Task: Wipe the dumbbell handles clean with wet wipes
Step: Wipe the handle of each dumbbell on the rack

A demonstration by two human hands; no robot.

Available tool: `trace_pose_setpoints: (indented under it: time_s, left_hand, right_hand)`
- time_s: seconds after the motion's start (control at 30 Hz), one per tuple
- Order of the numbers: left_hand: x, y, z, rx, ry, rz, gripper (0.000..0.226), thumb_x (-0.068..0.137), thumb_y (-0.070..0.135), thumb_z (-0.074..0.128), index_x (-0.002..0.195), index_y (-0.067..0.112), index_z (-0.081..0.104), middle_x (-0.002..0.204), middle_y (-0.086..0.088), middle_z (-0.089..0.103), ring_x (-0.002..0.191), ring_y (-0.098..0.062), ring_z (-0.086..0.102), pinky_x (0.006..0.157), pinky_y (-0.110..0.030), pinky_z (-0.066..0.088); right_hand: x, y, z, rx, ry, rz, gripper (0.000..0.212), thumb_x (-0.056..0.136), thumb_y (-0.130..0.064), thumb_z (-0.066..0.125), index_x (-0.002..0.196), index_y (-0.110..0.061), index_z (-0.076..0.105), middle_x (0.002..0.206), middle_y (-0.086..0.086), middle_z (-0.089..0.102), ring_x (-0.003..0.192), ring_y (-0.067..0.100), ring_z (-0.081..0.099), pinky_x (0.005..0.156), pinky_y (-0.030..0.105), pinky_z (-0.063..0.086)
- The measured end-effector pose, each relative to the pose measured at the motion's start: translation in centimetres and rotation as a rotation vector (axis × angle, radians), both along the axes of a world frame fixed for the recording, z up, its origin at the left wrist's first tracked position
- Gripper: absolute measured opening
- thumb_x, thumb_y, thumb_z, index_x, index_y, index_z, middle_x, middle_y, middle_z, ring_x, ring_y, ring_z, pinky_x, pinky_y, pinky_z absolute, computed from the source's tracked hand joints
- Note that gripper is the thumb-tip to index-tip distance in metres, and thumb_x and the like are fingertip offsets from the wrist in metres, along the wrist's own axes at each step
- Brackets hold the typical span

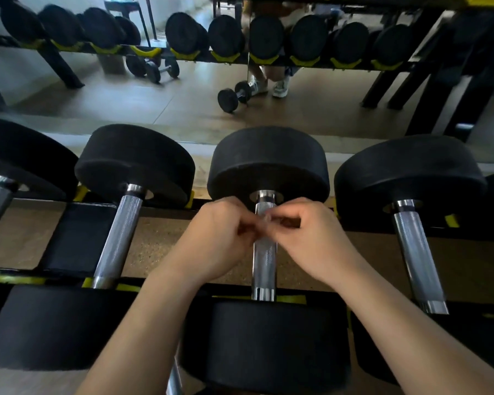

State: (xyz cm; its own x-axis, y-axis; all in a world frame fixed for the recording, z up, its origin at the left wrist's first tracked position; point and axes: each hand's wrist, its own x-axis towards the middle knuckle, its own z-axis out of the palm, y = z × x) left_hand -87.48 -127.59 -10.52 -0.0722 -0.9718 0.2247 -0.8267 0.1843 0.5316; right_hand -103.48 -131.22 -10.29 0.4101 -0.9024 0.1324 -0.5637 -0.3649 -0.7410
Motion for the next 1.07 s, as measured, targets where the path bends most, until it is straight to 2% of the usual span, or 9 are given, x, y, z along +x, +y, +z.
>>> trace_pose_setpoints:
  time_s: [0.13, 0.3, 0.4, 0.47, 0.6, 0.73, 0.87, 0.97, 1.07]
  left_hand:
    - [0.3, 0.0, 0.0, 0.044, 0.163, 0.068, 0.021, 0.080, 0.017, 0.076, 0.098, 0.028, 0.077, 0.077, 0.018, 0.068, 0.078, 0.006, 0.063, 0.073, -0.008, 0.049]
    - [-0.4, -0.7, 0.0, 0.030, 0.184, 0.098, 0.016, 0.083, 0.034, 0.072, 0.099, 0.033, 0.075, 0.081, 0.024, 0.066, 0.077, 0.013, 0.059, 0.066, -0.002, 0.042]
    - [-0.5, -1.4, -0.1, 0.009, 0.175, 0.129, 0.015, 0.077, 0.028, 0.079, 0.092, 0.029, 0.076, 0.069, 0.026, 0.059, 0.072, 0.010, 0.061, 0.068, -0.007, 0.047]
    - [-0.3, -1.8, -0.2, -0.006, 0.193, 0.145, 0.019, 0.075, 0.021, 0.081, 0.089, 0.032, 0.073, 0.066, 0.021, 0.062, 0.069, 0.005, 0.062, 0.070, -0.017, 0.053]
    - [-0.4, -2.0, -0.2, -0.014, 0.166, 0.085, 0.032, 0.080, 0.018, 0.076, 0.104, 0.039, 0.070, 0.072, 0.019, 0.064, 0.073, 0.005, 0.061, 0.067, -0.013, 0.048]
    - [-0.4, -2.1, -0.1, -0.012, 0.159, 0.042, 0.020, 0.085, 0.021, 0.068, 0.094, 0.038, 0.076, 0.072, 0.029, 0.062, 0.074, 0.011, 0.060, 0.062, -0.006, 0.042]
    - [-0.4, -2.3, 0.2, -0.082, 0.213, 0.101, 0.007, 0.080, 0.030, 0.076, 0.087, 0.033, 0.075, 0.073, 0.017, 0.068, 0.072, 0.002, 0.062, 0.065, -0.023, 0.051]
    - [-0.7, -2.5, 0.5, -0.232, 0.080, 0.079, 0.019, 0.072, 0.014, 0.081, 0.085, 0.024, 0.072, 0.075, 0.011, 0.064, 0.070, -0.005, 0.059, 0.066, -0.024, 0.051]
    - [-1.4, -2.5, 0.6, -0.267, -0.125, -0.035, 0.011, 0.075, 0.011, 0.069, 0.082, 0.018, 0.074, 0.077, 0.005, 0.064, 0.070, -0.012, 0.061, 0.059, -0.034, 0.052]
  right_hand:
    - [0.4, -0.8, -0.8, -0.161, 0.002, -0.126, 0.014, 0.083, -0.017, 0.073, 0.094, -0.026, 0.075, 0.087, -0.014, 0.068, 0.076, -0.005, 0.062, 0.066, 0.008, 0.049]
    - [0.2, -0.4, -1.3, -0.165, -0.019, -0.189, 0.010, 0.087, -0.018, 0.069, 0.094, -0.022, 0.074, 0.081, -0.018, 0.066, 0.071, -0.009, 0.061, 0.065, 0.003, 0.046]
    - [-0.8, 0.8, -1.8, -0.057, 0.035, -0.133, 0.007, 0.086, -0.023, 0.069, 0.091, -0.025, 0.075, 0.079, -0.016, 0.069, 0.072, -0.005, 0.064, 0.064, 0.009, 0.050]
    - [-0.2, -0.4, -1.7, -0.118, -0.027, -0.216, 0.007, 0.086, -0.021, 0.070, 0.090, -0.022, 0.075, 0.080, -0.013, 0.070, 0.070, -0.005, 0.064, 0.063, 0.008, 0.049]
    - [0.7, -1.3, -1.1, -0.175, -0.035, -0.266, 0.006, 0.087, -0.022, 0.068, 0.090, -0.020, 0.073, 0.077, -0.014, 0.067, 0.064, -0.007, 0.060, 0.059, 0.004, 0.046]
    - [-0.4, 0.7, -1.6, -0.066, 0.064, -0.153, 0.006, 0.088, -0.026, 0.068, 0.085, -0.025, 0.073, 0.072, -0.013, 0.066, 0.063, -0.003, 0.061, 0.055, 0.010, 0.046]
    - [1.0, -1.4, -1.2, -0.143, -0.053, -0.263, 0.005, 0.085, -0.020, 0.069, 0.089, -0.020, 0.072, 0.073, -0.012, 0.066, 0.065, -0.002, 0.061, 0.056, 0.008, 0.044]
    - [1.1, -1.5, -1.3, -0.038, -0.130, -0.264, 0.009, 0.081, -0.023, 0.075, 0.083, -0.025, 0.066, 0.073, -0.017, 0.063, 0.066, -0.007, 0.059, 0.057, 0.004, 0.042]
    - [0.6, -1.3, -1.5, 0.122, -0.200, -0.258, 0.014, 0.082, -0.017, 0.074, 0.084, -0.029, 0.067, 0.080, -0.016, 0.066, 0.075, -0.006, 0.061, 0.059, 0.006, 0.042]
